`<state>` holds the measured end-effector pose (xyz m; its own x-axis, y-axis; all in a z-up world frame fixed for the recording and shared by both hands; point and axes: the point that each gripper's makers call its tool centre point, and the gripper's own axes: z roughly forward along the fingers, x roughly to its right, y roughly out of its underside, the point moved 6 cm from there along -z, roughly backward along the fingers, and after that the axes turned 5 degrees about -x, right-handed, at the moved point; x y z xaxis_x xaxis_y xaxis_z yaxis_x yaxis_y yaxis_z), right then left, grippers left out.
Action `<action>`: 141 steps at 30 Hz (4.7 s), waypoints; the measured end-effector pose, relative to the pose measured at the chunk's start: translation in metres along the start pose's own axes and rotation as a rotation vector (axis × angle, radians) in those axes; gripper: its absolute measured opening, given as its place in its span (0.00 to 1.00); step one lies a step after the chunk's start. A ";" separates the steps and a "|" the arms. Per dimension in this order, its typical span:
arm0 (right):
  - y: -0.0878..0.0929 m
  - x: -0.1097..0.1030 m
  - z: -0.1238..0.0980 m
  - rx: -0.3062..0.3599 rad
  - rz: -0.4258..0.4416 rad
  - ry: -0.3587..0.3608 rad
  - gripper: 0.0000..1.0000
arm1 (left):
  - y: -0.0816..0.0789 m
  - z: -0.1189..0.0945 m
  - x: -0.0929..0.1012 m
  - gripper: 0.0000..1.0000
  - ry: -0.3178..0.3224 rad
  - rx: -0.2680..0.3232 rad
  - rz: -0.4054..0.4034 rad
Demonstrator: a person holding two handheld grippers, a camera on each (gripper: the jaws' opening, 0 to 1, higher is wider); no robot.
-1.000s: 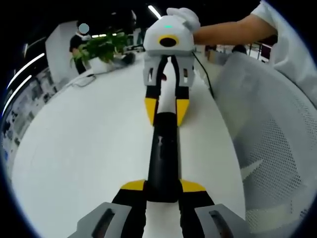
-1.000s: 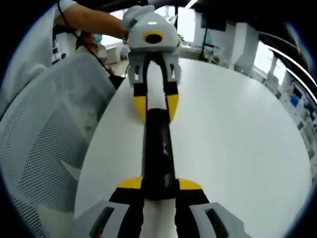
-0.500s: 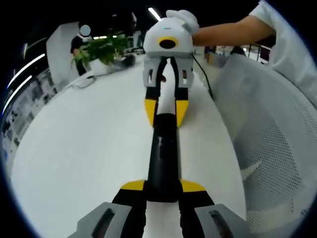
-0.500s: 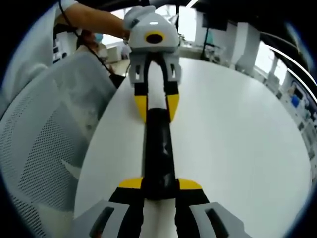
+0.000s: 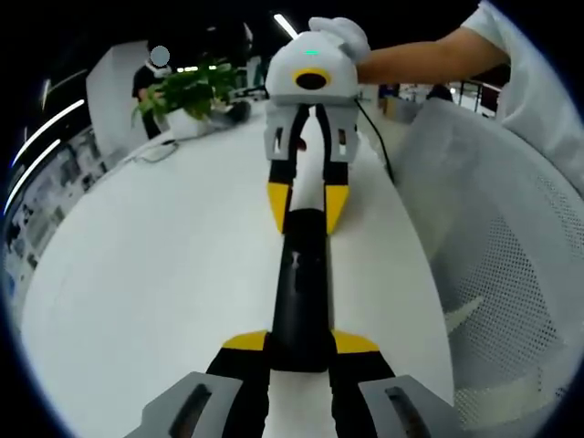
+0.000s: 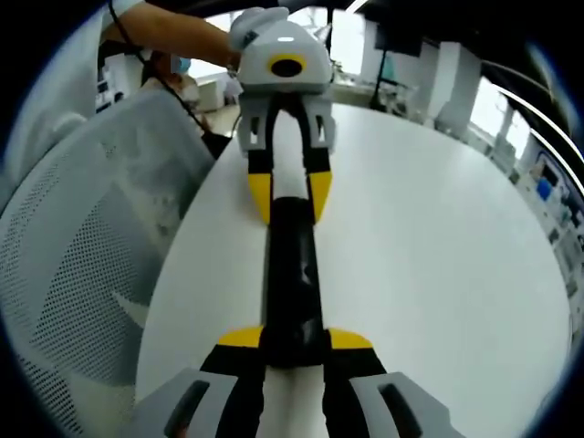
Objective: Press the specified remote control buttons in sequence, fully releasing each button before pressing the next.
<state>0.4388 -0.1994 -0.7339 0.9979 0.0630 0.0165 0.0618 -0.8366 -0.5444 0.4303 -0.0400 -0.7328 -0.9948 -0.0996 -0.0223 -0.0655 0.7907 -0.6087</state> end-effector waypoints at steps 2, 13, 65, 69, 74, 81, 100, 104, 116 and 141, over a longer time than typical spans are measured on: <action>0.000 0.000 0.000 -0.002 -0.001 -0.001 0.21 | 0.000 0.000 0.000 0.23 0.001 -0.001 0.001; 0.000 0.001 0.000 0.010 -0.014 -0.010 0.21 | -0.001 0.000 0.000 0.23 0.003 -0.001 -0.002; -0.014 0.001 -0.031 -0.207 -0.039 -0.018 0.00 | 0.001 -0.001 0.000 0.23 0.000 0.004 0.002; -0.013 0.003 -0.025 -0.246 -0.017 -0.022 0.00 | 0.001 0.000 0.000 0.23 0.002 0.003 0.001; -0.011 0.003 -0.021 -0.289 -0.025 -0.027 0.00 | 0.001 0.000 0.000 0.23 0.002 0.002 0.000; -0.012 0.002 -0.020 -0.300 -0.025 -0.038 0.00 | 0.001 0.000 0.000 0.23 0.003 0.003 0.002; -0.012 0.001 -0.015 -0.326 -0.037 -0.063 0.00 | 0.002 0.000 -0.001 0.23 -0.001 0.009 0.002; -0.012 0.002 -0.015 -0.327 -0.035 -0.072 0.00 | 0.002 0.000 -0.001 0.23 0.000 0.012 0.002; -0.013 0.003 -0.013 -0.350 -0.019 -0.080 0.00 | 0.002 0.000 -0.001 0.23 0.000 0.020 0.002; -0.012 0.003 -0.015 -0.329 -0.015 -0.067 0.00 | 0.002 0.000 -0.001 0.23 0.002 0.017 0.006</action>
<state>0.4408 -0.1970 -0.7150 0.9939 0.1030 -0.0388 0.0905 -0.9655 -0.2441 0.4313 -0.0380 -0.7341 -0.9953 -0.0933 -0.0248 -0.0577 0.7807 -0.6222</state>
